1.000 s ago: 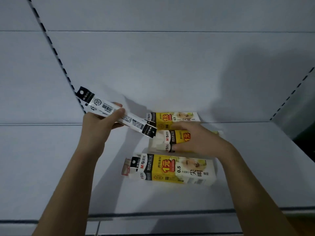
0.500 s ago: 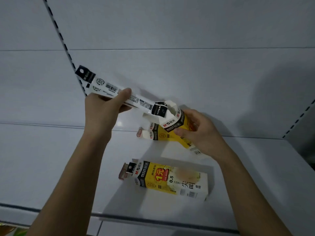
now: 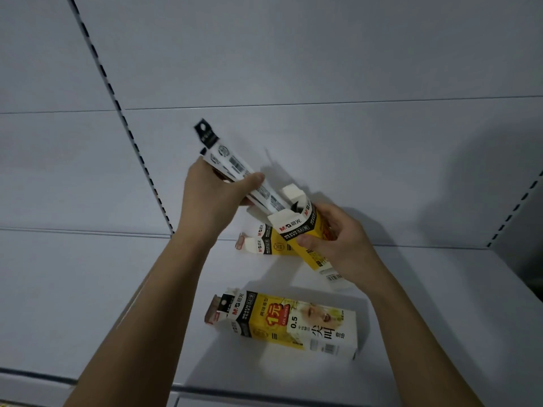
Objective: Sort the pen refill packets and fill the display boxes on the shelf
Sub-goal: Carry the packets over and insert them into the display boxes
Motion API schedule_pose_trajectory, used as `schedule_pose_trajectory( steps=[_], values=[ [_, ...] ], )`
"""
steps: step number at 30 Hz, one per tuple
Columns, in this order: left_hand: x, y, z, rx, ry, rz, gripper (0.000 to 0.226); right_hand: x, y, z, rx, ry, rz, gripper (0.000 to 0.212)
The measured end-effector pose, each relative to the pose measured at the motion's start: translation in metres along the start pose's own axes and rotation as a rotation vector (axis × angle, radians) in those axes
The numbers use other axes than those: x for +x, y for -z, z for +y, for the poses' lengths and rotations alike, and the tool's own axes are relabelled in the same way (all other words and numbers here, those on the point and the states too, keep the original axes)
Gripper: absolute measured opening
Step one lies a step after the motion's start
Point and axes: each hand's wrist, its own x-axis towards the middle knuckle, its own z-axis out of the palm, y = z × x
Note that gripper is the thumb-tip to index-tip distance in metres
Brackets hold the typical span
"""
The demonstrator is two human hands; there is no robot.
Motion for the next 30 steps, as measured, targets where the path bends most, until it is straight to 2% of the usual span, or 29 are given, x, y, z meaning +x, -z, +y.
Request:
schedule_pose_trajectory(
  steps=[5, 8, 10, 12, 14, 17, 20, 23, 27, 30],
  values=[
    [-0.008, -0.02, -0.006, 0.083, 0.082, -0.117, 0.05, 0.001, -0.01, 0.001, 0.013, 0.009, -0.012, 0.051],
    [-0.009, -0.02, 0.001, -0.074, 0.224, -0.231, 0.061, 0.002, -0.01, 0.001, 0.023, 0.015, -0.013, 0.049],
    [-0.008, -0.011, 0.004, -0.114, 0.225, -0.247, 0.065, 0.002, -0.01, 0.001, 0.016, 0.017, -0.018, 0.05],
    [-0.006, -0.002, 0.003, -0.001, 0.12, -0.19, 0.057, 0.003, -0.01, 0.002, 0.014, 0.01, -0.021, 0.049],
    [-0.004, 0.002, -0.001, 0.071, 0.007, -0.127, 0.039, 0.004, -0.011, 0.002, 0.007, 0.009, -0.021, 0.05],
    [-0.003, 0.0, -0.009, 0.125, -0.035, -0.2, 0.004, 0.005, -0.012, 0.002, -0.016, 0.006, -0.024, 0.05],
    [-0.007, -0.006, -0.017, 0.139, 0.062, -0.362, 0.013, 0.006, -0.015, 0.002, -0.072, -0.001, -0.029, 0.05],
    [-0.005, -0.005, -0.019, 0.104, 0.173, -0.428, 0.019, 0.006, -0.019, 0.003, -0.125, -0.006, -0.044, 0.053],
    [-0.006, -0.002, -0.021, 0.203, 0.073, -0.406, 0.02, 0.007, -0.023, 0.001, -0.141, -0.009, -0.037, 0.053],
    [-0.014, -0.006, -0.021, 0.28, 0.048, -0.528, 0.017, 0.009, -0.028, -0.001, -0.156, -0.012, -0.023, 0.05]
  ],
)
